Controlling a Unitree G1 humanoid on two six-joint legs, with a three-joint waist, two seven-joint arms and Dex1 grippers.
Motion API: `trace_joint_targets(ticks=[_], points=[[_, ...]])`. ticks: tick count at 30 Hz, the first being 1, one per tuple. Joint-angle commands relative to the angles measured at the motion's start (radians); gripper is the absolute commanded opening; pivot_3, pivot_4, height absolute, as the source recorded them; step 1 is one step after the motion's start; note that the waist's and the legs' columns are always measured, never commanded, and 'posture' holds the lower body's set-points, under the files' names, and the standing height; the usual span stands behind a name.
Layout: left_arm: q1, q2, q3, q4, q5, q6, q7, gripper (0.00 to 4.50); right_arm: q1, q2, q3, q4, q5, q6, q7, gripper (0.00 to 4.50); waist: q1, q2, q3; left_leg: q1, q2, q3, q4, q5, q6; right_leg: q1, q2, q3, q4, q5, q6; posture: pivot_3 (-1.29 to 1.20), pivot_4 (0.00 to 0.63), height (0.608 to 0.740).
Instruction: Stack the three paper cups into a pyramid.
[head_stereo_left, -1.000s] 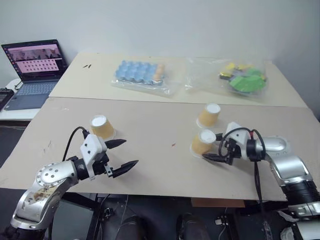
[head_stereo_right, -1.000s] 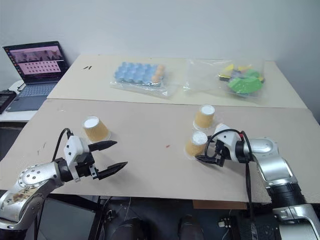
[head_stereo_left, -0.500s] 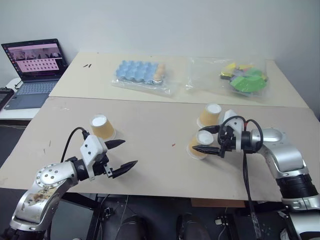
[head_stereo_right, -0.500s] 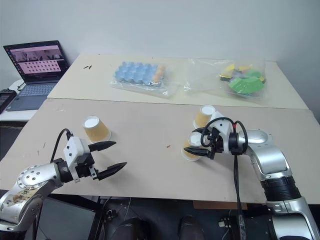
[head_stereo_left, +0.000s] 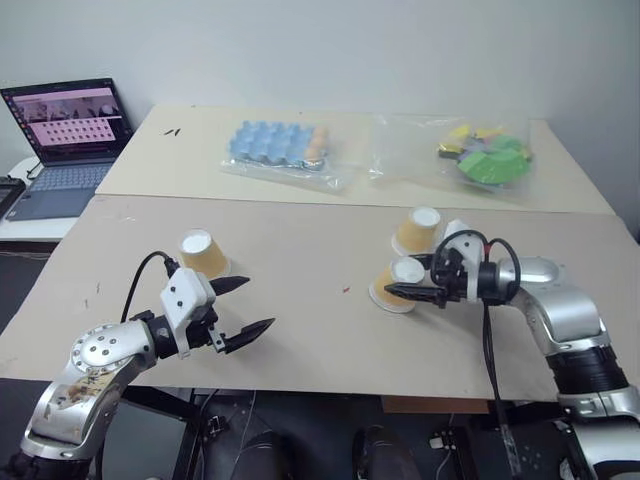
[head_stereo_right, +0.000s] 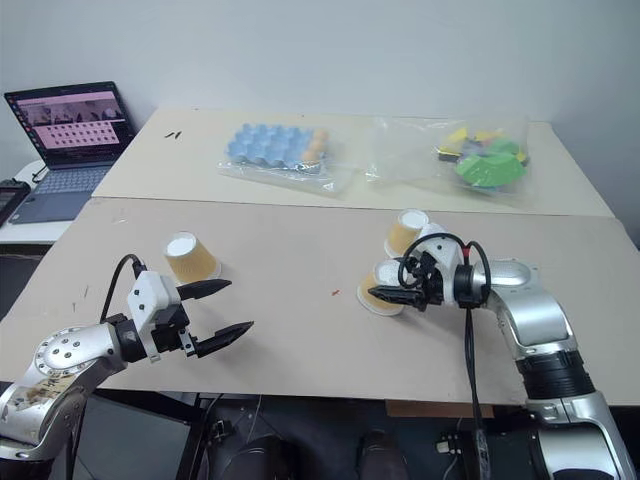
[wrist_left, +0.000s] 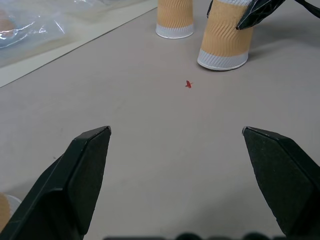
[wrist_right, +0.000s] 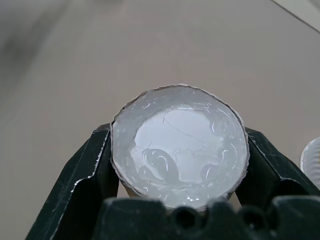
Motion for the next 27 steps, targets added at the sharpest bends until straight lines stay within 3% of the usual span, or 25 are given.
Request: trace_joint_targets(ticks=[1, 9, 14, 21, 22, 24, 27], points=[[-0.016, -0.001, 0.006, -0.021, 0.006, 0.001, 0.001, 4.50, -0.116, 0.074, 0.027, -0.025, 0.026, 0.019, -0.012, 2.83, -0.010, 0.000, 0.000, 0.000, 0.000, 0.000, 0.000, 0.000, 0.000, 0.000, 0.000, 0.000, 0.000, 0.000, 0.000, 0.00, 0.150, 0.712], [-0.014, -0.008, -0.011, -0.040, 0.009, 0.006, 0.002, 4.50, -0.330, 0.310, 0.218, 0.194, -0.094, -0.054, -0.011, 2.83, -0.009, 0.000, 0.000, -0.003, 0.000, 0.001, 0.000, 0.001, -0.002, -0.006, 0.001, 0.000, 0.004, 0.000, -0.001, 0.00, 0.150, 0.712], [-0.014, -0.004, 0.000, -0.046, 0.007, 0.012, 0.010, 4.50, -0.368, 0.352, 0.278, 0.336, -0.159, -0.142, 0.040, 2.83, -0.002, 0.000, 0.000, -0.010, -0.001, 0.001, 0.002, 0.001, -0.002, -0.010, 0.000, -0.002, 0.004, 0.000, -0.001, 0.00, 0.150, 0.712], [-0.002, -0.011, -0.002, -0.061, 0.011, 0.016, 0.022, 4.50, -0.390, 0.393, 0.277, 0.421, -0.202, -0.179, 0.030, 2.83, -0.012, 0.000, 0.000, -0.008, 0.000, 0.001, 0.002, 0.001, -0.002, -0.009, 0.001, -0.001, 0.005, 0.000, -0.001, 0.00, 0.150, 0.712], [-0.002, -0.012, -0.003, -0.060, 0.011, 0.016, 0.023, 4.50, -0.389, 0.395, 0.271, 0.419, -0.200, -0.179, 0.031, 3.82, -0.012, 0.000, 0.000, -0.007, 0.000, 0.001, 0.002, 0.001, -0.002, -0.009, 0.001, -0.001, 0.006, 0.000, -0.001, 0.00, 0.150, 0.712], [-0.006, -0.014, -0.007, -0.059, 0.010, 0.017, 0.024, 4.50, -0.379, 0.379, 0.248, 0.369, -0.193, -0.170, 0.028, 4.43, -0.012, 0.000, 0.000, -0.007, 0.000, 0.001, 0.002, 0.002, -0.003, -0.010, 0.001, -0.001, 0.007, 0.000, -0.001, 0.00, 0.150, 0.712], [-0.010, -0.015, -0.011, -0.058, 0.012, 0.016, 0.023, 4.50, -0.357, 0.338, 0.205, 0.260, -0.159, -0.124, 0.034, 4.43, -0.008, 0.000, 0.000, -0.008, 0.000, 0.001, 0.002, 0.002, -0.003, -0.010, 0.001, -0.001, 0.007, 0.000, -0.001, 0.00, 0.150, 0.712]])
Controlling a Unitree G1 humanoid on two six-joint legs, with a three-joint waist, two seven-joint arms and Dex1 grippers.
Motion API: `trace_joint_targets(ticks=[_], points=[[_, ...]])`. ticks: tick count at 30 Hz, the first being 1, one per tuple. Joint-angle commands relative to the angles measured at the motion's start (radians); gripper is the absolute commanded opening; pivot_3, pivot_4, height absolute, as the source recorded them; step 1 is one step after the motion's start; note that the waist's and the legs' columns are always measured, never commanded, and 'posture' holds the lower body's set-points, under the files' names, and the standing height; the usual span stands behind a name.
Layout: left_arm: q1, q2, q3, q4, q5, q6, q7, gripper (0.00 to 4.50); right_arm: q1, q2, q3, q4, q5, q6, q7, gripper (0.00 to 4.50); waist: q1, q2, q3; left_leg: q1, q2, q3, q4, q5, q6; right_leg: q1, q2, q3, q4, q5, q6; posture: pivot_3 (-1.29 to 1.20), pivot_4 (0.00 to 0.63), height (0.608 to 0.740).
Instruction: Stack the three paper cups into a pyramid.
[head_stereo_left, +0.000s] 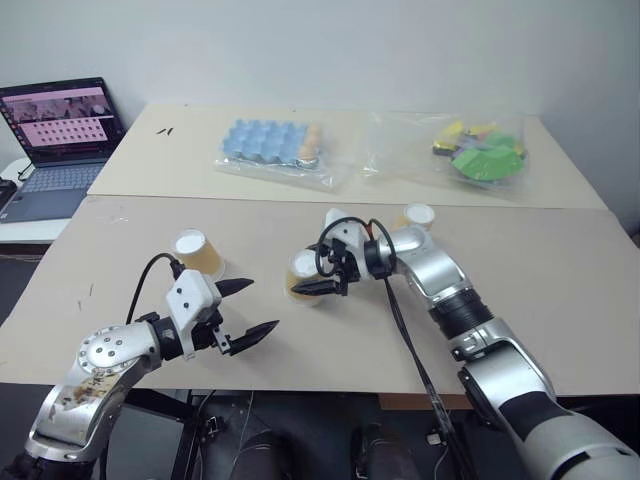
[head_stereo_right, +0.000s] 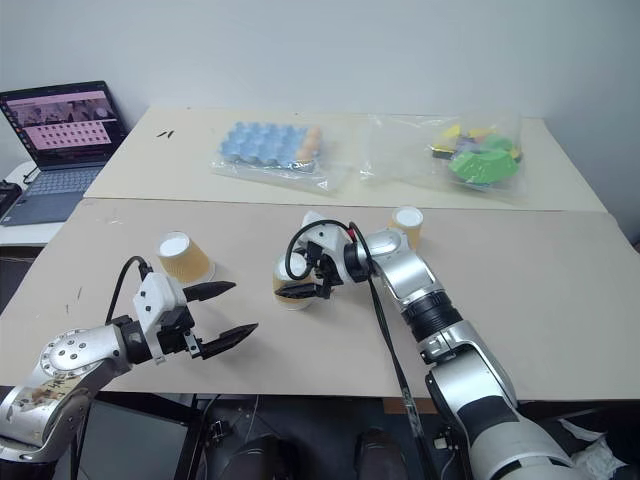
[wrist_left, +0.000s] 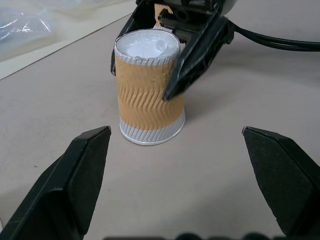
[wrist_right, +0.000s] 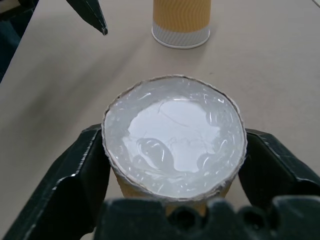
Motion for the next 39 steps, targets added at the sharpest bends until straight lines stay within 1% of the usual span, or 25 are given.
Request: trace_joint_targets(ticks=[1, 2, 3, 6, 9, 10, 11, 14, 16, 18, 21, 26, 32, 39], points=[[-0.010, -0.003, 0.009, -0.032, 0.006, -0.008, 0.001, 4.50, 0.018, -0.065, -0.089, -0.190, 0.064, 0.071, 0.009, 4.43, 0.003, 0.000, 0.000, -0.001, 0.000, 0.000, 0.000, 0.000, 0.000, 0.000, 0.000, 0.000, 0.000, 0.000, 0.000, 0.00, 0.150, 0.712], [-0.010, -0.003, 0.009, -0.031, 0.006, -0.010, -0.001, 4.50, 0.039, -0.096, -0.131, -0.265, 0.105, 0.126, 0.008, 4.43, 0.006, 0.000, 0.000, -0.001, 0.000, 0.000, 0.000, 0.000, 0.000, -0.001, 0.000, 0.000, 0.000, 0.000, 0.000, 0.00, 0.150, 0.712], [-0.011, -0.002, 0.008, -0.028, 0.008, -0.011, -0.003, 4.50, 0.075, -0.145, -0.201, -0.357, 0.165, 0.202, 0.003, 4.43, 0.007, 0.000, 0.000, -0.002, 0.000, -0.001, 0.000, 0.000, 0.000, -0.001, 0.000, -0.001, -0.001, 0.000, 0.000, 0.00, 0.150, 0.712], [-0.004, -0.002, 0.014, -0.030, 0.009, -0.015, -0.008, 4.50, 0.183, -0.244, -0.370, -0.543, 0.314, 0.377, -0.033, 4.43, 0.019, 0.000, 0.000, -0.005, -0.001, -0.004, 0.000, -0.001, 0.001, 0.000, -0.001, -0.004, -0.001, 0.000, 0.000, 0.00, 0.150, 0.712], [0.005, -0.002, 0.023, -0.032, 0.011, -0.016, -0.009, 4.50, 0.369, -0.328, -0.549, -0.690, 0.438, 0.507, -0.077, 4.43, 0.024, 0.000, 0.000, -0.005, -0.001, -0.005, -0.001, -0.001, 0.002, 0.000, -0.001, -0.004, -0.007, 0.000, 0.000, 0.00, 0.150, 0.712], [0.007, -0.002, 0.024, -0.033, 0.011, -0.016, -0.010, 4.50, 0.424, -0.344, -0.576, -0.707, 0.420, 0.522, -0.122, 4.43, 0.025, 0.000, 0.000, -0.005, 0.000, -0.007, -0.001, -0.001, 0.001, 0.001, 0.000, -0.006, -0.008, 0.000, 0.000, 0.00, 0.150, 0.712], [0.007, -0.003, 0.023, -0.035, 0.011, -0.014, -0.010, 4.50, 0.469, -0.357, -0.581, -0.694, 0.361, 0.514, -0.195, 4.43, 0.024, 0.000, 0.000, -0.004, 0.000, -0.007, -0.001, -0.001, 0.001, 0.002, 0.000, -0.005, -0.008, 0.000, 0.000, 0.00, 0.150, 0.712], [0.005, -0.005, 0.025, -0.040, 0.003, -0.011, -0.014, 4.50, 0.518, -0.352, -0.560, -0.618, 0.209, 0.493, -0.410, 4.43, 0.006, 0.000, 0.000, -0.002, -0.001, -0.006, 0.000, -0.001, 0.001, 0.003, 0.000, -0.002, -0.005, 0.000, 0.000, 0.00, 0.150, 0.712], [0.001, -0.007, 0.024, -0.045, 0.000, -0.012, -0.017, 4.50, 0.515, -0.326, -0.550, -0.575, 0.157, 0.476, -0.508, 4.43, 0.001, 0.000, 0.000, 0.000, -0.001, -0.005, 0.000, 0.000, 0.001, 0.002, -0.001, -0.001, -0.003, 0.001, -0.001, 0.00, 0.150, 0.712], [-0.009, -0.008, 0.028, -0.047, -0.008, -0.011, -0.019, 4.50, 0.497, -0.293, -0.537, -0.540, 0.128, 0.438, -0.565, 4.43, -0.001, 0.000, 0.000, 0.001, -0.001, -0.005, 0.000, 0.000, -0.001, 0.002, 0.000, 0.000, 0.000, 0.001, -0.001, 0.00, 0.150, 0.712], [-0.023, -0.001, 0.033, -0.044, -0.011, -0.010, -0.029, 4.50, 0.419, -0.224, -0.542, -0.443, 0.112, 0.397, -0.640, 4.43, -0.005, 0.000, 0.000, 0.002, 0.000, -0.005, -0.001, 0.001, -0.002, 0.002, 0.002, 0.001, 0.001, 0.001, -0.002, 0.00, 0.150, 0.712], [-0.033, -0.001, 0.032, -0.036, -0.005, -0.009, -0.038, 4.50, 0.302, -0.162, -0.515, -0.294, 0.097, 0.324, -0.667, 4.43, -0.002, 0.000, 0.000, 0.001, 0.000, -0.005, 0.000, 0.002, -0.002, 0.001, 0.002, 0.001, 0.001, 0.001, -0.002, 0.00, 0.150, 0.712], [-0.032, -0.002, 0.032, -0.036, 0.002, -0.009, -0.039, 4.50, 0.192, -0.143, -0.503, -0.125, 0.064, 0.223, -0.696, 4.43, 0.005, 0.000, 0.000, -0.001, -0.001, -0.004, -0.001, 0.001, -0.002, 0.001, 0.001, 0.000, -0.002, 0.000, -0.001, 0.00, 0.150, 0.712], [-0.026, -0.004, 0.035, -0.041, 0.005, -0.006, -0.031, 4.50, 0.101, -0.119, -0.495, 0.011, 0.051, 0.140, -0.721, 4.43, 0.000, 0.000, 0.000, -0.001, 0.000, -0.003, -0.001, 0.001, -0.001, 0.001, 0.002, 0.000, -0.002, 0.000, -0.001, 0.00, 0.150, 0.712]])
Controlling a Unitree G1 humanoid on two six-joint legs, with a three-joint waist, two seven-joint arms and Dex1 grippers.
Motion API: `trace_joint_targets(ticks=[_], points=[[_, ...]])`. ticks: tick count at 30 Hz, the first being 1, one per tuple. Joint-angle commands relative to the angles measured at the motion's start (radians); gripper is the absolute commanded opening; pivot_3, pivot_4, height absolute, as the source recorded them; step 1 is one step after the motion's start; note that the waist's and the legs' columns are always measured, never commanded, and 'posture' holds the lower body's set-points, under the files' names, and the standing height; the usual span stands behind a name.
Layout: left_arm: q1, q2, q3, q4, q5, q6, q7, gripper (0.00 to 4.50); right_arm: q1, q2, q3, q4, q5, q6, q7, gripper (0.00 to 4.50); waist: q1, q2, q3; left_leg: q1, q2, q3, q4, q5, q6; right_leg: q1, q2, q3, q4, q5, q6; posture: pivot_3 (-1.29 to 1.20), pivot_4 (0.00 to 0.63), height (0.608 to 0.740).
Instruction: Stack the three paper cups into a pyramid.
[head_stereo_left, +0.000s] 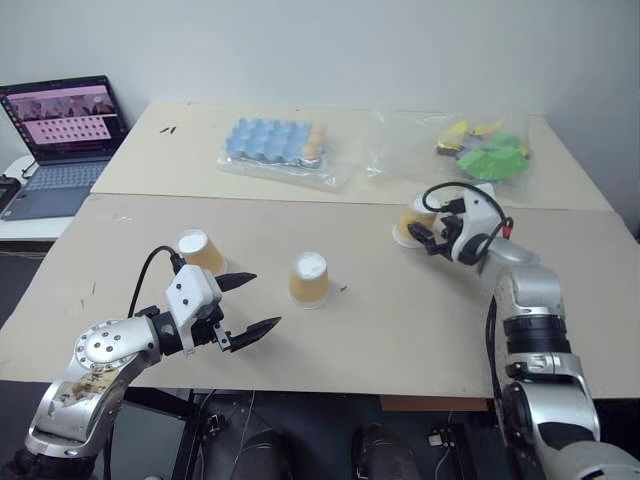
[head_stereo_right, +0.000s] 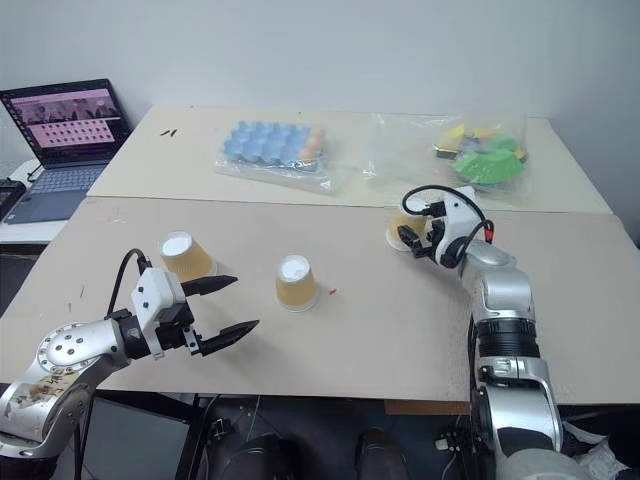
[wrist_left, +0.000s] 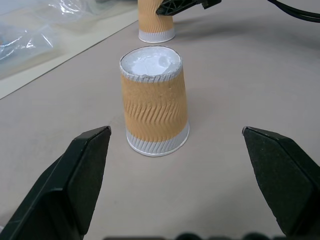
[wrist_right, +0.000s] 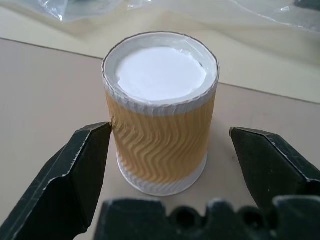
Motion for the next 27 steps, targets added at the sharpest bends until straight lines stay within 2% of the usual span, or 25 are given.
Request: trace_joint_targets(ticks=[1, 14, 23, 24, 27], points=[[0.000, 0.001, 0.020, -0.028, -0.005, -0.005, 0.004, 4.50, -0.064, 0.007, -0.009, 0.049, -0.014, -0.074, -0.028, 4.43, -0.001, 0.000, 0.000, 0.000, 0.000, 0.000, 0.000, 0.000, 0.000, 0.000, 0.000, 0.000, 0.000, 0.000, 0.000, 0.00, 0.150, 0.712], [0.015, 0.002, 0.025, -0.037, -0.004, -0.004, 0.016, 4.50, -0.215, 0.037, -0.015, 0.366, -0.056, -0.262, -0.103, 4.43, -0.005, 0.000, 0.000, 0.000, 0.000, 0.001, 0.000, 0.000, 0.000, 0.000, 0.000, 0.000, 0.001, 0.000, 0.000, 0.00, 0.150, 0.712], [0.020, 0.007, 0.029, -0.037, -0.005, -0.001, 0.015, 4.50, -0.271, 0.045, -0.042, 0.460, -0.042, -0.320, -0.105, 4.43, -0.008, 0.001, 0.000, 0.000, 0.000, 0.002, 0.000, 0.000, 0.000, 0.000, 0.000, 0.001, 0.001, 0.000, 0.000, 0.00, 0.150, 0.712], [0.020, 0.007, 0.029, -0.035, -0.004, -0.002, 0.014, 4.50, -0.273, 0.046, -0.043, 0.462, -0.043, -0.323, -0.102, 3.91, -0.009, 0.001, 0.000, 0.000, 0.000, 0.002, 0.000, 0.000, 0.000, 0.000, 0.000, 0.001, 0.001, 0.000, 0.000, 0.00, 0.150, 0.712], [0.019, 0.008, 0.030, -0.033, -0.003, -0.001, 0.015, 4.50, -0.274, 0.047, -0.045, 0.459, -0.042, -0.328, -0.088, 3.03, -0.010, 0.001, 0.000, 0.000, 0.000, 0.002, 0.000, 0.000, 0.000, 0.000, 0.000, 0.001, 0.001, 0.000, 0.000, 0.00, 0.150, 0.712]])
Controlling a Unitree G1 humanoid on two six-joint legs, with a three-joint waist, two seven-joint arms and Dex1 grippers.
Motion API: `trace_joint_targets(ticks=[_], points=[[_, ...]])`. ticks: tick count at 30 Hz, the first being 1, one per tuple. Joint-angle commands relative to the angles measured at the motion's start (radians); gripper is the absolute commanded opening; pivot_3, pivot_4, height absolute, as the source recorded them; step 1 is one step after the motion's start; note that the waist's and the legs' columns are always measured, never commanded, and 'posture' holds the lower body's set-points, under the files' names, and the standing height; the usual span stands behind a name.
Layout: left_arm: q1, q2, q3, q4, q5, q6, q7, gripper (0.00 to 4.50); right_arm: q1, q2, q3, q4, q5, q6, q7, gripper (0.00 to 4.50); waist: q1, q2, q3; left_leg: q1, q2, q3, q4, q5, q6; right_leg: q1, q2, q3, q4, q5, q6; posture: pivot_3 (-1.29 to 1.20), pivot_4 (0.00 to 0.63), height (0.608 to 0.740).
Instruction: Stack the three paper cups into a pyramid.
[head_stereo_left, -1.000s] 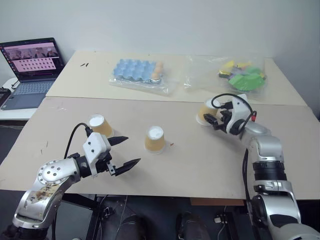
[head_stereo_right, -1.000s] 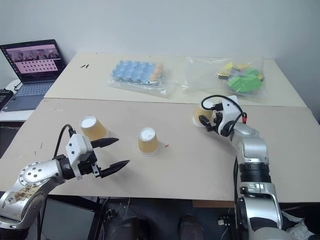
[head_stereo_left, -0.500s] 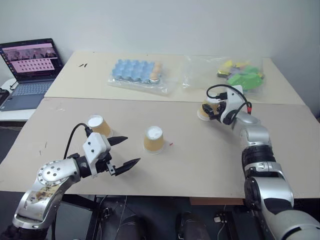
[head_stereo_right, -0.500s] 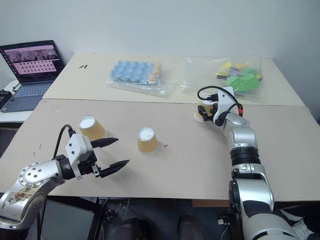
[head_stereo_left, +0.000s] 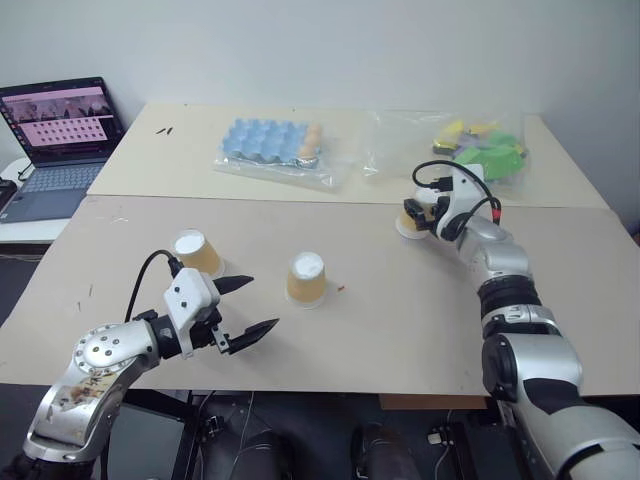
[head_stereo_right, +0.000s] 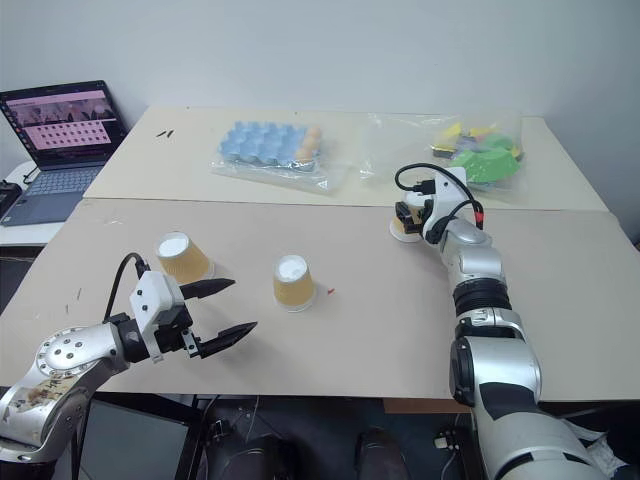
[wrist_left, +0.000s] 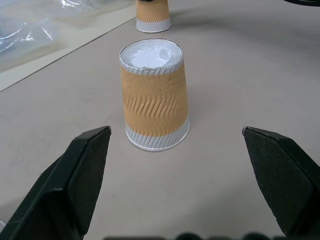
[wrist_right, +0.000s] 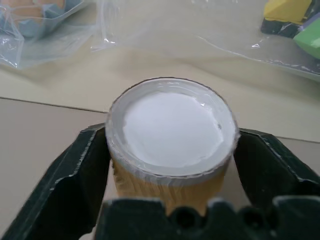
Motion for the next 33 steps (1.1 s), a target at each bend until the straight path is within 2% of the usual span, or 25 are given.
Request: trace_joint_targets(ticks=[1, 6, 9, 15, 20, 23, 33], points=[[-0.005, 0.008, 0.023, -0.030, -0.003, -0.001, 0.002, 4.50, -0.033, -0.004, -0.015, -0.019, 0.014, -0.040, 0.017, 2.75, -0.002, 0.000, 0.000, 0.000, 0.000, 0.000, 0.000, 0.000, 0.000, 0.000, 0.000, 0.000, 0.000, 0.000, 0.000, 0.00, 0.150, 0.712], [-0.008, 0.007, 0.019, -0.027, 0.000, -0.001, 0.002, 4.50, -0.019, -0.005, -0.014, -0.051, 0.020, -0.040, 0.053, 2.65, -0.007, 0.000, 0.000, 0.000, 0.000, 0.000, 0.000, 0.000, 0.000, 0.000, 0.000, 0.000, 0.000, 0.000, 0.000, 0.00, 0.150, 0.712], [-0.008, 0.006, 0.012, -0.028, 0.004, 0.000, 0.003, 4.50, 0.030, -0.022, -0.015, -0.189, 0.055, -0.051, 0.150, 2.65, -0.009, 0.000, 0.000, 0.000, 0.000, 0.000, 0.000, 0.000, 0.000, 0.000, 0.000, 0.000, 0.000, 0.000, 0.000, 0.00, 0.150, 0.712], [0.000, 0.007, 0.012, -0.034, 0.002, 0.003, 0.004, 4.50, 0.220, -0.195, 0.099, -0.634, 0.196, 0.180, 0.589, 2.65, 0.003, 0.002, 0.001, -0.001, 0.000, -0.002, -0.001, 0.000, 0.000, 0.000, 0.000, -0.001, -0.001, 0.000, 0.000, 0.00, 0.150, 0.712], [0.003, 0.009, 0.014, -0.040, -0.004, 0.007, 0.003, 4.50, 0.289, -0.281, 0.182, -0.778, 0.233, 0.248, 0.762, 2.65, 0.004, 0.002, 0.001, 0.001, 0.001, -0.002, 0.000, 0.000, 0.001, 0.001, 0.000, 0.000, -0.001, 0.000, 0.000, 0.00, 0.150, 0.712], [0.008, 0.011, 0.021, -0.046, -0.009, 0.010, 0.003, 4.50, 0.304, -0.281, 0.251, -0.819, 0.208, 0.246, 0.801, 2.65, 0.005, 0.002, 0.001, 0.002, 0.001, -0.002, 0.000, 0.000, 0.001, 0.001, -0.001, 0.000, 0.000, 0.000, 0.000, 0.00, 0.150, 0.712], [0.030, 0.011, 0.041, -0.073, -0.010, 0.025, 0.013, 4.50, 0.291, -0.145, 0.405, -0.826, 0.126, 0.197, 0.776, 2.65, 0.012, 0.001, 0.001, 0.001, 0.000, -0.002, 0.000, 0.000, 0.000, 0.001, -0.001, 0.000, 0.000, 0.000, 0.000, 0.00, 0.150, 0.712]])
